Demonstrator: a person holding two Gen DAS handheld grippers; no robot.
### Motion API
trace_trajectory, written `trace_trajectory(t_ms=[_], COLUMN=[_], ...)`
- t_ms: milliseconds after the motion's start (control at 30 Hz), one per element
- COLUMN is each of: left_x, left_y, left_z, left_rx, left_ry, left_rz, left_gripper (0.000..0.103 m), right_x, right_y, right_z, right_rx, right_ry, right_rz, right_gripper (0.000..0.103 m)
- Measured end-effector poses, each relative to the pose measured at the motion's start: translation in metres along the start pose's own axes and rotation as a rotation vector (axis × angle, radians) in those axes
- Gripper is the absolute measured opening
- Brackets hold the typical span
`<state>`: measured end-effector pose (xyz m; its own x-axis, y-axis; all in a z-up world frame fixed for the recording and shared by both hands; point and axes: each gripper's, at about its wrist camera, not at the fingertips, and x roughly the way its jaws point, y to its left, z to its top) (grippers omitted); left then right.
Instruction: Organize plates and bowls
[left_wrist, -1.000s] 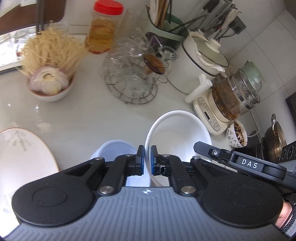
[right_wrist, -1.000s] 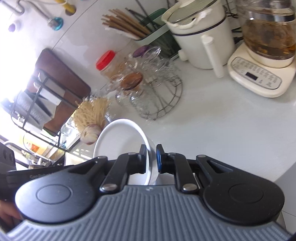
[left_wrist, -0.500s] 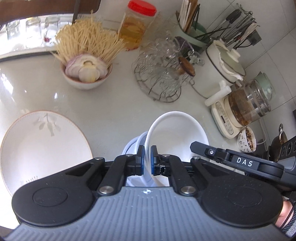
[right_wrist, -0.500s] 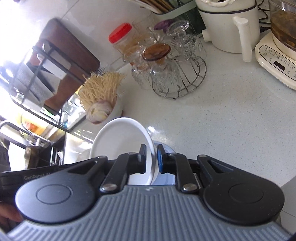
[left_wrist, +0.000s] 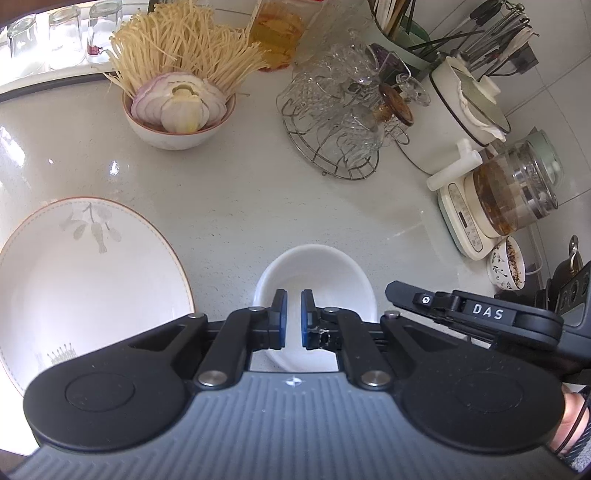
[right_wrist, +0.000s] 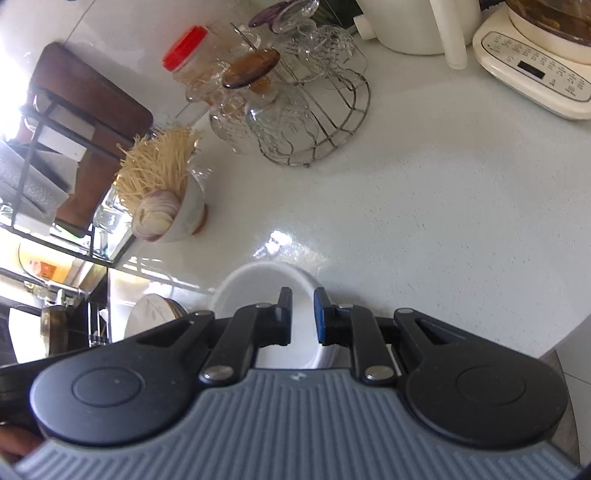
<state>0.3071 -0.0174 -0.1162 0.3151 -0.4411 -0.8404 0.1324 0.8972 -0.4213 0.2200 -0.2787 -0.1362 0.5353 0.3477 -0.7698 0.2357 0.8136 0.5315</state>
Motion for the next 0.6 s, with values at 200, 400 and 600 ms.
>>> trace_trajectory(t_ms=[200,400,600], left_x=[0.011,0.022,0.036], left_y=[0.005,0.010,0.009], left_z=[0.002,-0.001,-0.009], left_rx=[-0.022,-0.050,-0.072], left_ry=[0.020,0.035,0.057], left_rz=[0.006,0.039,0.061], left_gripper=[0.009,0.036,0.037], right_x=[0.008,0.020,0.035], right_y=[-0.005,-0.010,-0.014], right_z=[0.007,0.009,0.006], right_rx=[0.024,0.034,0.028], right_ry=[0.013,0.058,0.124], right_rz=[0.001,0.003,0.000], right_gripper=[0.043,0.046,0.046])
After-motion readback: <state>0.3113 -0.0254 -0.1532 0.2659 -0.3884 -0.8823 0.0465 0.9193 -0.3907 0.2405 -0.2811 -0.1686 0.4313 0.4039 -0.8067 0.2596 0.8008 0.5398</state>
